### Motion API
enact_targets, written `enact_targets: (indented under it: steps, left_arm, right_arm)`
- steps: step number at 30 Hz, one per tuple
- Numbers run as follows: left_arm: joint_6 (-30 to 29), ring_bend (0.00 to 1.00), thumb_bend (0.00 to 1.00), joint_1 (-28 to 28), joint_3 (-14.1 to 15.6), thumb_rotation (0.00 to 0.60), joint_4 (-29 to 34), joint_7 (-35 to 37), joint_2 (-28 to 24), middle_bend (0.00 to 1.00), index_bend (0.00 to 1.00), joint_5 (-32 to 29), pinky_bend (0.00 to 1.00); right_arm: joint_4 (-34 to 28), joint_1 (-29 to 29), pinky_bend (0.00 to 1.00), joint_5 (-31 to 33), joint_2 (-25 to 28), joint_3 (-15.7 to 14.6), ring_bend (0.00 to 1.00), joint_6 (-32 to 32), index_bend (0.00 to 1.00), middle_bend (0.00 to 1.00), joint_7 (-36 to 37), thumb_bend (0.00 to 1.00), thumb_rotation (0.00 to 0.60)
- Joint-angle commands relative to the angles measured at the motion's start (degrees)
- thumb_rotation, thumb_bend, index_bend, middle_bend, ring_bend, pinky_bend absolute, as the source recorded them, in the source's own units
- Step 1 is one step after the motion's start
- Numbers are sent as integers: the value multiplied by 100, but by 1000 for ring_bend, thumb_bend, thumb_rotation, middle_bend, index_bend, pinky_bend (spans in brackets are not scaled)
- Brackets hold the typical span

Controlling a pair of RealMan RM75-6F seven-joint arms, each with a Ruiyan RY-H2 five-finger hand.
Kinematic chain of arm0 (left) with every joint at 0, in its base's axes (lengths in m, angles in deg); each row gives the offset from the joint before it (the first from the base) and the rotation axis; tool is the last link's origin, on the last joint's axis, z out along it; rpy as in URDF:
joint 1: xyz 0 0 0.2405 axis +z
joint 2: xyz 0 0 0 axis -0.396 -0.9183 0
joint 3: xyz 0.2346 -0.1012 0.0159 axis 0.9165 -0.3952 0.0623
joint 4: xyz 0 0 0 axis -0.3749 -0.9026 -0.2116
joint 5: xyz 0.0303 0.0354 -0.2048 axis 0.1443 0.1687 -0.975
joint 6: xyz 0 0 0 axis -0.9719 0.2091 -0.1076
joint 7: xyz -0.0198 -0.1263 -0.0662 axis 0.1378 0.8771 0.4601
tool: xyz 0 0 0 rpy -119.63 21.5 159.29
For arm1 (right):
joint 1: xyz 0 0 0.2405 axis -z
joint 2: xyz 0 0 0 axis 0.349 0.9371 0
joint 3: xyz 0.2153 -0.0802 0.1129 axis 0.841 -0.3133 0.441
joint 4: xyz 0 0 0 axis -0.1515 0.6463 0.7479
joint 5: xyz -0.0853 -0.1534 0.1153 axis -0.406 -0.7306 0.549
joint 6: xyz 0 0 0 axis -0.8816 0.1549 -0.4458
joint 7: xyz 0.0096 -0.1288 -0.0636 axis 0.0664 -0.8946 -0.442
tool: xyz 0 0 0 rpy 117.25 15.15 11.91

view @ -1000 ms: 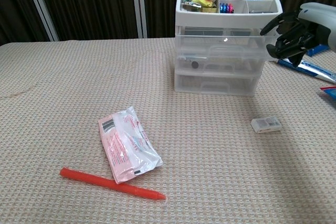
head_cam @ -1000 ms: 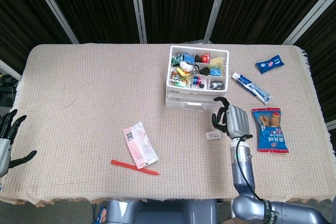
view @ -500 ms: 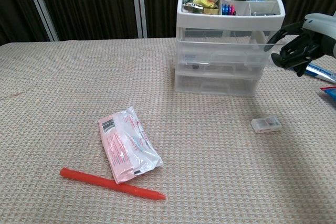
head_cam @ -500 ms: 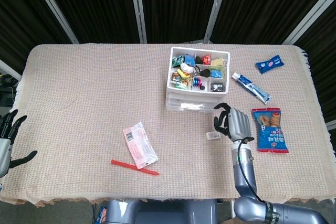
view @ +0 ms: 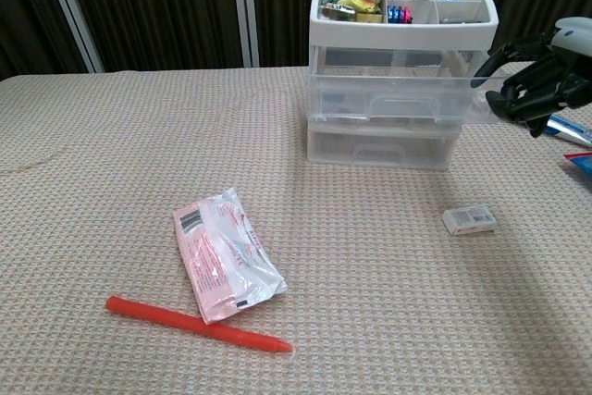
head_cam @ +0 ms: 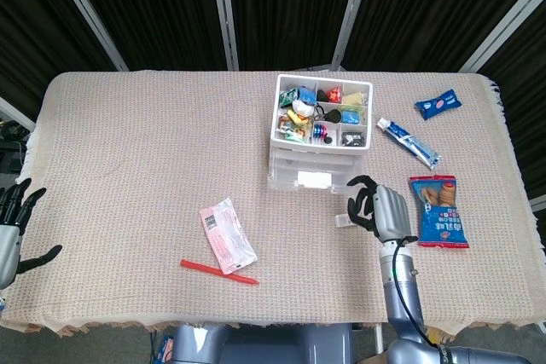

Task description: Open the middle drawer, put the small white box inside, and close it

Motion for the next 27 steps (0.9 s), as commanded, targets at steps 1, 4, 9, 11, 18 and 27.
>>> enact_targets:
  steps: [1, 4, 9, 11, 18, 27]
  left_arm:
    - [-3, 0, 59, 1, -2, 600, 0, -1, 0, 0, 120, -3, 0]
    - [-2, 0, 59, 1, -4, 600, -3, -6, 0, 0, 120, -8, 0]
    - [3, 0, 60, 0, -9, 600, -3, -5, -1, 0, 120, -19, 0]
    - [1, 0, 59, -1, -11, 600, -3, -5, -1, 0, 120, -19, 0]
    - [-10, 0, 60, 3, -11, 600, -8, 6, -2, 0, 120, -12, 0]
    - [-17, 0, 59, 2, 5, 600, -15, 56, -19, 0, 120, 31, 0]
  right_arm:
    - [-82, 77, 572, -117, 19, -84, 690, -52, 392, 702, 15, 441, 600]
    - [-108, 110, 572, -143, 40, -117, 686, -30, 340, 701, -8, 434, 600]
    - [-178, 151, 572, -195, 94, -145, 682, 13, 179, 697, 8, 310, 600]
    - [-214, 170, 572, -236, 115, -157, 682, 11, 157, 697, 21, 282, 600]
    - [-502, 346, 572, -696, 303, -355, 681, -193, 154, 697, -44, 266, 600]
    - [-889, 607, 572, -870, 1178, -510, 681, -311, 155, 697, -423, 266, 600]
